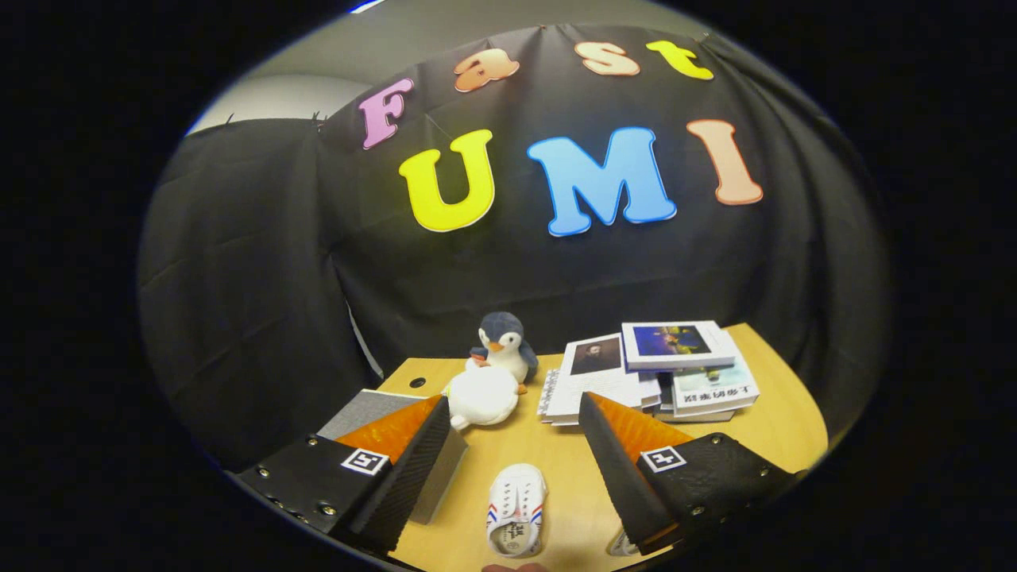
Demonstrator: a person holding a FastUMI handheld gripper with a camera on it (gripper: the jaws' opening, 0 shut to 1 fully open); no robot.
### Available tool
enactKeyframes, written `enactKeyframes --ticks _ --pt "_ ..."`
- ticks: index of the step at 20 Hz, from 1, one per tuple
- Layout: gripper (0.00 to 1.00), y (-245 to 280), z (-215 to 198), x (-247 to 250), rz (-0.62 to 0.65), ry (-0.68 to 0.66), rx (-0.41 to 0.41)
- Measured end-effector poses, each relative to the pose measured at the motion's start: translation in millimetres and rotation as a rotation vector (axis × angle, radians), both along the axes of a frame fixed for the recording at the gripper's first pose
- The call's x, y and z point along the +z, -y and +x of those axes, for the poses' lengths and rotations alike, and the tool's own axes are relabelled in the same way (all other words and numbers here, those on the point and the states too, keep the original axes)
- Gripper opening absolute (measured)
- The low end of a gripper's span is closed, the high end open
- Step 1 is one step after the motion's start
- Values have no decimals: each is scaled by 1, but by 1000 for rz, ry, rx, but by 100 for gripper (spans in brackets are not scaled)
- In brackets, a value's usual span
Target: Open the storage box then place both shoes into the box .Put the left shoe in first, then the right shoe, with the right side of both shoes facing outward in a uniform manner.
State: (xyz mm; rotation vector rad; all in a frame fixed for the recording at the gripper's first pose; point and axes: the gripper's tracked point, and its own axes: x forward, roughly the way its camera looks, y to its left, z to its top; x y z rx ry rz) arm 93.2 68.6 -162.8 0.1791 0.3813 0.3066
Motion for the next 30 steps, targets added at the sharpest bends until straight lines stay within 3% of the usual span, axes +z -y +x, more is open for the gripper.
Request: enactKeyframes --ticks 6,14,21,27,30 --pt "99 -62 7 -51 103 -165 157" --pt "100 -119 16 -113 206 -353 257" --pt "97 -162 23 -160 381 -549 367" --pt "96 -186 13 -166 585 -672 440" --pt "83 -190 14 -165 618 -708 451"
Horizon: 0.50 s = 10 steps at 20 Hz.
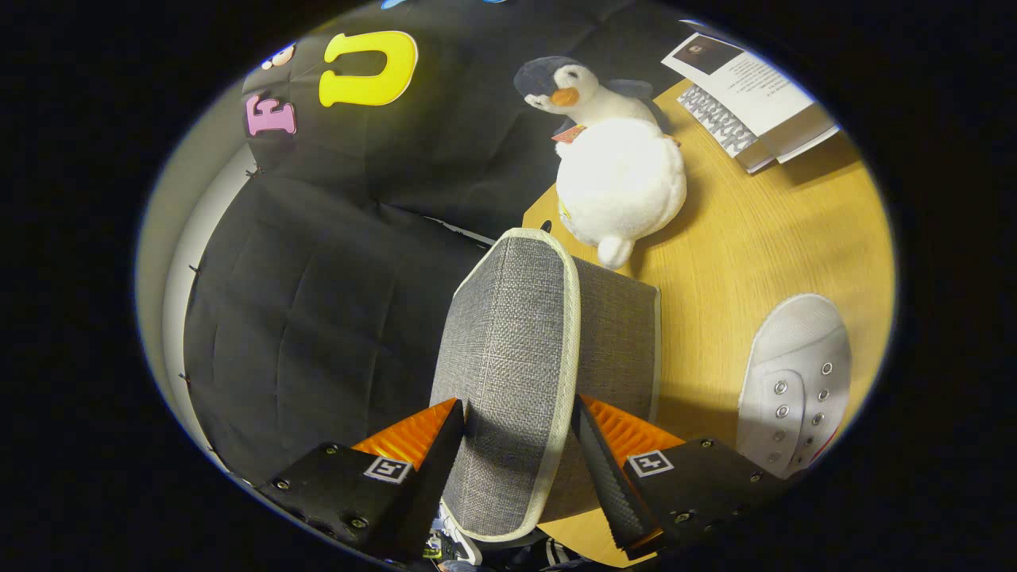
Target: Open the storage box then place both shoes into the box .Put the left shoe in first, then the right shoe, with the right side of both shoes facing outward in a uniform manner.
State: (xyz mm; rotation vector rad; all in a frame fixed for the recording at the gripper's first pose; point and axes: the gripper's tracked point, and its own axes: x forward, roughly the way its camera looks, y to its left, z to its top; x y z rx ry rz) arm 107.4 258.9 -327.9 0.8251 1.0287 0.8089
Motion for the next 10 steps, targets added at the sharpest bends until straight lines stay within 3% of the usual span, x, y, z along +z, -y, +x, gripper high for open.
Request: enactKeyframes --ticks 1,2,4,6,10 --pt "81 4 2 6 2 4 4" --pt "71 0 1 8 11 15 21" --pt "70 9 5 20 5 44 15" --pt "19 8 6 35 66 5 -3" --pt "16 6 -2 36 41 -1 52"
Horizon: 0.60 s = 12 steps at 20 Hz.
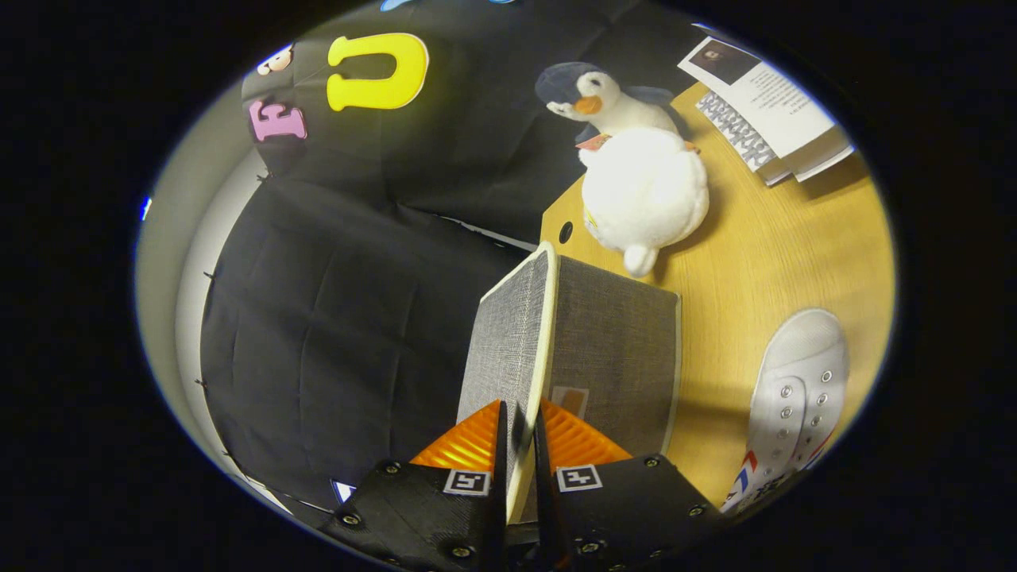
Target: Open the storage box then place both shoes into the box .Put the left shoe in first, then the right shoe, with the right side of both shoes facing outward in a uniform manner.
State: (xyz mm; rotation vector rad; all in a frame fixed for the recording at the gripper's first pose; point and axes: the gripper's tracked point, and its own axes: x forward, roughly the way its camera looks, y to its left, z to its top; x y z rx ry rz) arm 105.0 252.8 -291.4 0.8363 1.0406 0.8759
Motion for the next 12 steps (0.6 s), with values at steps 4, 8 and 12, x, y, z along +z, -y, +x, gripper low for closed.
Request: enactKeyframes --ticks 4,8,12 --pt "16 -5 -4 10 8 -3 20" --pt "16 -14 -5 40 6 39 40" --pt "16 -38 -4 87 22 121 71"
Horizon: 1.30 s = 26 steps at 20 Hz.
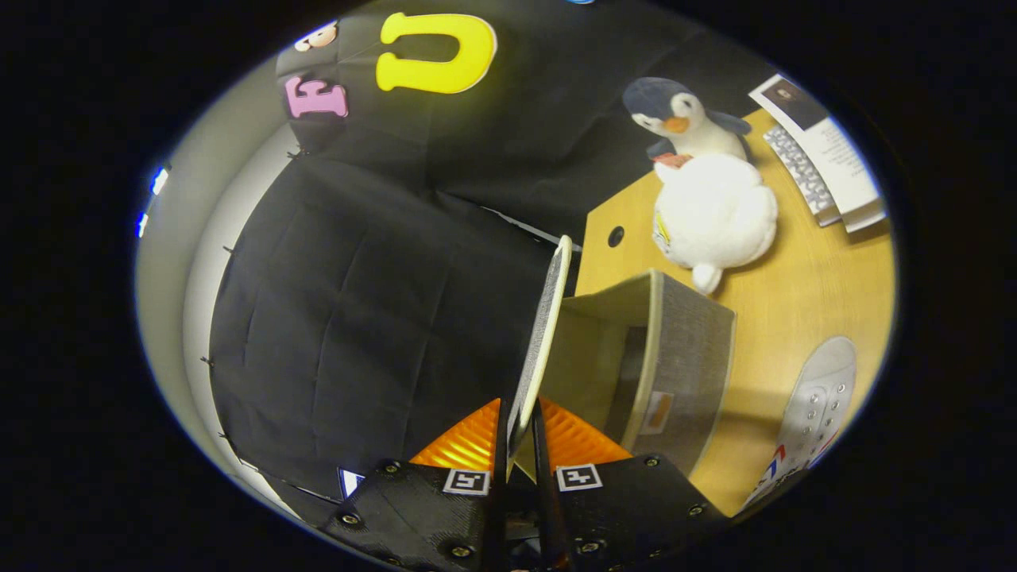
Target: Open the storage box then place both shoes into the box .Put the left shoe in first, then the right shoe, with the right side of both shoes facing outward in a uniform manner.
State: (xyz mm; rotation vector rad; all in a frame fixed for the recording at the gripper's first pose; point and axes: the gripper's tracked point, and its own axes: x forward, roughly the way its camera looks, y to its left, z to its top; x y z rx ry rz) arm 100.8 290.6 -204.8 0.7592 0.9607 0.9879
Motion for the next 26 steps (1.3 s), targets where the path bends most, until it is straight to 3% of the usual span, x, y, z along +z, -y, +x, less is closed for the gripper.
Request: enactKeyframes --ticks 11,17,23,25,26 --pt "16 -105 -11 63 -75 171 105" --pt "16 -179 -18 54 -102 146 147" --pt "17 -228 -14 41 -115 53 113" --pt "39 -233 -15 30 -131 31 106" --pt "42 -236 -15 24 -144 26 108"
